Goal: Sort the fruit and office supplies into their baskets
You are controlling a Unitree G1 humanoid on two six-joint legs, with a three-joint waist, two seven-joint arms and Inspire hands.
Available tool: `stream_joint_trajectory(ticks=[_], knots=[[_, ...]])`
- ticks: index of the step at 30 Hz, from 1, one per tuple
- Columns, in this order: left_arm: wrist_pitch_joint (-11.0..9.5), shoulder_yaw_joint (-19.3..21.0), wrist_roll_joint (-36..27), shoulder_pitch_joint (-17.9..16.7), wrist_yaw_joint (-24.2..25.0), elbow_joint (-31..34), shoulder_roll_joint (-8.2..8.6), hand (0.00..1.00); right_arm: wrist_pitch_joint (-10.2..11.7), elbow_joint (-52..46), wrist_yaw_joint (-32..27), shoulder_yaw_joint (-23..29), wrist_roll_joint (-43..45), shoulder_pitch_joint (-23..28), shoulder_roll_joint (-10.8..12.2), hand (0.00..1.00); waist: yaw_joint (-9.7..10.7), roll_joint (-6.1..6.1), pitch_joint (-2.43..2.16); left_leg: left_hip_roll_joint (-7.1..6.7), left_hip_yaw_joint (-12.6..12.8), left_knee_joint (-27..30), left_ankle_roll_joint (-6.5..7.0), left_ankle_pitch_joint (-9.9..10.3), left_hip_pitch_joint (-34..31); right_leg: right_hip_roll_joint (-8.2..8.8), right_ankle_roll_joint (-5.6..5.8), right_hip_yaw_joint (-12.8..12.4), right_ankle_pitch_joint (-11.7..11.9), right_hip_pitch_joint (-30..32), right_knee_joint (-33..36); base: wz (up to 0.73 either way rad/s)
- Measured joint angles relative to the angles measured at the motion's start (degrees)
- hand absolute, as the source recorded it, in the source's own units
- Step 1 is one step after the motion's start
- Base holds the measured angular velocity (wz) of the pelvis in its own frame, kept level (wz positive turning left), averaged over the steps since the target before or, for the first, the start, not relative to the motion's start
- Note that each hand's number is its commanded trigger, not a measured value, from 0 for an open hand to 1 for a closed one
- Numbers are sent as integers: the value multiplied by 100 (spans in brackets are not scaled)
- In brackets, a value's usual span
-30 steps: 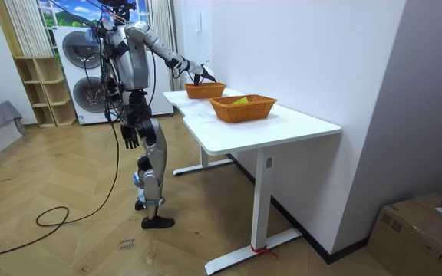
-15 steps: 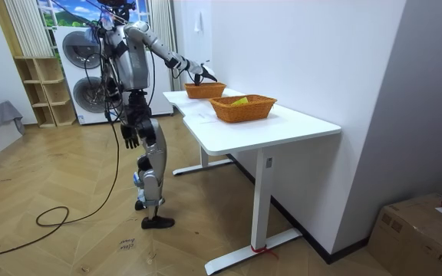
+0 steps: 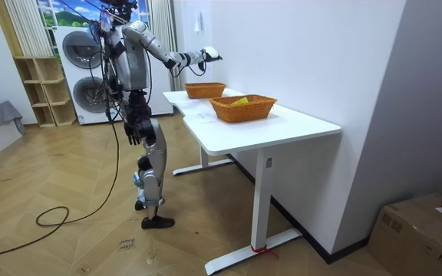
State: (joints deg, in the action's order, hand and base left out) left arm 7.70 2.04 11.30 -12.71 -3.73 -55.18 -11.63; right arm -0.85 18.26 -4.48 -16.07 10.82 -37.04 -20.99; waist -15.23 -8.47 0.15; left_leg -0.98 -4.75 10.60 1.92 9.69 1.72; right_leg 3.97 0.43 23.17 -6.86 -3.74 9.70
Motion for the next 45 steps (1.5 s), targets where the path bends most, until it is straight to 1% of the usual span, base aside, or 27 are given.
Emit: stream_joint_trajectory(ticks=[2, 5, 8, 9, 10, 12, 13, 16, 17, 19, 20, 23, 25, 26, 28, 30, 31, 32, 33, 35, 37, 38, 39, 40, 42, 43, 45], knots=[[-94, -1, -57, 6, -105, 3, -2, 0, -2, -26, -52, 0, 2, 1, -25, 0, 93, -1, -6, 4, 4, -23, 0, 0, 9, -2, 4, -26, -5, -16, 6, -3], [-149, -3, -129, 51, -220, 3, 21, 0, -2, -52, -81, 5, -23, 1, -40, 0, 230, 1, -2, 9, 100, -43, 0, 1, 61, -5, 4, -133, -4, -14, 15, -16], [-197, 3, -180, 77, -253, 2, 44, 0, -2, -73, -80, 50, -21, 3, -161, 0, 259, 8, 2, 12, 223, -108, 8, 6, 146, -11, 3, -277, -4, -16, 21, -24], [-201, 4, -180, 72, -259, -7, 52, 0, -2, -76, -80, 131, 1, 3, -176, 0, 257, 34, 21, 20, 288, -115, 10, 8, 199, -17, 3, -326, -4, -23, 32, -26], [-201, 4, -180, 70, -266, -9, 56, 0, -2, -83, -81, 184, 21, 3, -177, 0, 279, 35, 21, 22, 304, -117, 16, 12, 207, -20, 3, -361, -4, -24, 35, -16], [-202, 9, -290, 54, -301, -17, 74, 0, -2, -174, -84, 403, 22, 4, -196, 0, 404, 34, 21, 18, 316, -115, 23, 17, 212, -16, 4, -390, -4, -26, 54, -2], [-204, 12, -290, 49, -301, -17, 77, 0, -2, -206, -99, 453, 21, 5, -207, 0, 414, 38, 24, 19, 326, -116, 24, 17, 221, -16, 4, -403, -4, -25, 61, -6], [-266, 28, -289, 40, -302, -7, 78, 0, 8, -458, -256, 658, 2, 12, -314, 0, 446, 64, 41, 28, 383, -126, 31, 23, 243, -18, 4, -452, -4, 2, 92, -9], [-298, 59, -289, 38, -301, -1, 85, 0, 9, -578, -313, 698, -12, 12, -389, 0, 474, 77, 49, 28, 385, -121, 36, 30, 240, -17, 4, -453, -4, 1, 93, -3], [-301, 108, -282, 24, -304, 23, 85, 0, 30, -712, -392, 745, -22, 12, -494, 0, 541, 87, 48, 28, 391, -117, 39, 40, 234, -17, 4, -455, -4, 2, 93, 0], [-306, 109, -276, 3, -306, 46, 81, 0, 32, -814, -421, 776, 11, 13, -563, 0, 593, 68, 30, 27, 390, -117, 40, 42, 220, -17, 4, -464, -4, 16, 94, 0], [-317, 115, -202, -16, -321, -38, 61, 0, 50, -1066, -498, 912, 101, 14, -639, 0, 727, 70, 12, 28, 426, -98, 41, 40, 199, -27, 4, -540, -4, 75, 98, -9], [-318, 117, -197, -13, -347, -134, 45, 0, 83, -1182, -495, 1024, 59, 45, -651, 0, 798, 69, 8, 35, 477, -108, 41, 41, 212, -38, 3, -592, -3, 87, 93, -13], [-318, 116, -199, -28, -347, -157, 27, 0, 83, -1280, -492, 1126, 32, 112, -674, 0, 874, 64, 5, 36, 506, -117, 41, 41, 246, -40, 3, -598, -3, 83, 94, -12], [-319, 118, -198, -72, -347, -156, 3, 0, 83, -1363, -479, 1220, 29, 190, -742, 0, 917, 60, 1, 54, 591, -137, 39, 43, 293, -56, 3, -679, -3, 73, 94, -17], [-318, 126, -200, -90, -347, -146, -7, 0, 83, -1511, -481, 1401, 24, 276, -812, 0, 1043, 51, -5, 60, 629, -159, 38, 46, 297, -66, 2, -732, -3, 82, 96, -13], [-318, 126, -198, -84, -347, -146, -8, 0, 86, -1514, -490, 1419, 24, 277, -849, 0, 1071, 52, -5, 63, 643, -163, 36, 48, 303, -70, 2, -739, -3, 82, 95, -11], [-330, 126, -199, -50, -347, -146, -13, 0, 86, -1511, -492, 1454, 23, 285, -968, 0, 1118, 45, -9, 68, 659, -172, 34, 50, 313, -77, -1, -756, -1, 83, 94, -7], [-372, 126, -199, -37, -350, -141, -15, 0, 86, -1512, -493, 1472, 18, 285, -1082, 0, 1179, 32, -19, 72, 671, -184, 33, 49, 327, -84, -2, -775, -1, 82, 96, -8], [-445, 131, -198, -40, -354, -140, -15, 0, 91, -1512, -496, 1521, -8, 285, -1201, 0, 1184, 20, -28, 104, 785, -208, 13, 62, 393, -123, -11, -886, 5, 74, 101, -23], [-488, 135, -199, -42, -355, -142, -27, 0, 128, -1514, -499, 1597, -9, 286, -1247, 0, 1326, -13, -52, 123, 788, -203, 4, 71, 392, -140, -19, -901, 10, 73, 103, -11], [-544, 133, -209, -42, -355, -147, -26, 0, 173, -1517, -500, 1697, -64, 286, -1264, 0, 1379, -16, -53, 133, 809, -201, -4, 76, 399, -154, -24, -931, 13, 74, 101, -12], [-584, 130, -240, -37, -354, -147, -26, 0, 211, -1524, -535, 1802, -147, 286, -1269, 0, 1408, -13, -49, 152, 901, -203, -12, 84, 413, -173, -36, -998, 21, 84, 95, -20], [-594, 131, -243, -36, -354, -146, -26, 0, 219, -1534, -555, 1842, -163, 286, -1270, 0, 1418, -12, -48, 161, 934, -204, -15, 91, 421, -182, -41, -1026, 24, 89, 94, -24], [-636, 131, -287, -44, -345, -145, -29, 0, 219, -1677, -578, 1991, -210, 315, -1270, 0, 1526, -17, -47, 182, 973, -221, -20, 124, 435, -205, -48, -1059, 28, 96, 97, -17], [-637, 131, -285, -43, -340, -142, -30, 0, 221, -1756, -602, 2042, -223, 367, -1282, 0, 1562, -9, -42, 191, 995, -217, -23, 133, 434, -209, -51, -1058, 30, 104, 95, -10], [-653, 159, -286, -60, -339, -92, -42, 0, 285, -2075, -664, 2292, -276, 714, -1436, 0, 1664, -22, -51, 215, 1040, -186, -29, 161, 387, -226, -61, -1057, 37, 146, 100, -7]])
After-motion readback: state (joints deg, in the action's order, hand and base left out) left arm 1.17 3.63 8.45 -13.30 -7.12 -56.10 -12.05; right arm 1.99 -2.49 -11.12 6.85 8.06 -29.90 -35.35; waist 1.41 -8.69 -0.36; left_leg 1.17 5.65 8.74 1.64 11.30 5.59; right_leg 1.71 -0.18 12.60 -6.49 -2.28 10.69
